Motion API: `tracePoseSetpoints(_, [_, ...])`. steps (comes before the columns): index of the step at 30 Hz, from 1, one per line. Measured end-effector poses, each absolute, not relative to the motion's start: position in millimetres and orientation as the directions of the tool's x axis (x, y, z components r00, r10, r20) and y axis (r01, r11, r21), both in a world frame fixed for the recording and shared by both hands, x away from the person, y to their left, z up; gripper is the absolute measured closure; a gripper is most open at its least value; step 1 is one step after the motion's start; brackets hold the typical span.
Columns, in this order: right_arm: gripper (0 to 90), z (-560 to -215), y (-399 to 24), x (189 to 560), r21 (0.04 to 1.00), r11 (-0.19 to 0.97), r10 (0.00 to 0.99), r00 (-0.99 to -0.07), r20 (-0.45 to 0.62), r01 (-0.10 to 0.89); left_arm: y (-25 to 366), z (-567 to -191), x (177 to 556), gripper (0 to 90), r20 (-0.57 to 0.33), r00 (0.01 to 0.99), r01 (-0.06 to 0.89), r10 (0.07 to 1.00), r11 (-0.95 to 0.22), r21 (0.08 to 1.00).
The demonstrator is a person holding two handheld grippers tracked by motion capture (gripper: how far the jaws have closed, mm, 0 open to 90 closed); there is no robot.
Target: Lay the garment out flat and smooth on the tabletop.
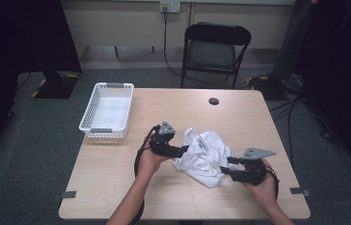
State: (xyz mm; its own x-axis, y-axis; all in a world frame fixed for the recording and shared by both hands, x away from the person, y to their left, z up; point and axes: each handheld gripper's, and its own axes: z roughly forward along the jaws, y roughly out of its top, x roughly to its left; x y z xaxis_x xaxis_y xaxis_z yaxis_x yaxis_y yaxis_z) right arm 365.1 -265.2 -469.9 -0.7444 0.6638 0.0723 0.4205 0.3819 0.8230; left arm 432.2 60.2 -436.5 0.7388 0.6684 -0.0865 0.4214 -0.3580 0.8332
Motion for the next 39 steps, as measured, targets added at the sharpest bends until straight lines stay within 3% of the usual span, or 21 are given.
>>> tracePoseSetpoints(9, [57.0,-476.1,-251.3,366.1,0.816,0.388,0.67,-0.739,0.069,0.428,48.2,-436.6,445.0,39.1,-0.087,0.753,0.441,0.652,-0.402,0.803])
tracePoseSetpoints(12, [57.1,-477.4,-248.4,363.2,0.821,0.384,0.686,-0.726,0.052,0.422,44.3,-438.6,444.9,48.3,-0.101,0.756,0.455,0.646,-0.41,0.79])
tracePoseSetpoints(14, [56.9,-476.7,-247.7,359.9,0.829,0.376,0.693,-0.719,0.045,0.414,42.5,-438.3,443.7,63.1,-0.117,0.76,0.472,0.639,-0.419,0.776])
tracePoseSetpoints(20, [60.4,-474.5,-246.1,354.2,0.835,0.371,0.693,-0.72,0.042,0.406,37.8,-432.3,439.0,78.7,-0.138,0.767,0.496,0.626,-0.443,0.747])
tracePoseSetpoints(25, [65.8,-481.2,-242.5,362.0,0.805,0.397,0.701,-0.712,0.044,0.441,38.2,-428.9,436.9,83.6,-0.138,0.767,0.501,0.626,-0.451,0.739])
tracePoseSetpoints(30, [86.1,-484.4,-247.4,368.6,0.786,0.399,0.696,-0.714,0.076,0.472,45.2,-425.3,436.3,86.8,-0.132,0.76,0.507,0.636,-0.454,0.732])
tracePoseSetpoints(39, [87.5,-458.7,-269.3,371.1,0.802,0.366,0.694,-0.713,0.103,0.472,61.2,-405.1,432.3,87.5,-0.127,0.747,0.495,0.653,-0.417,0.762])
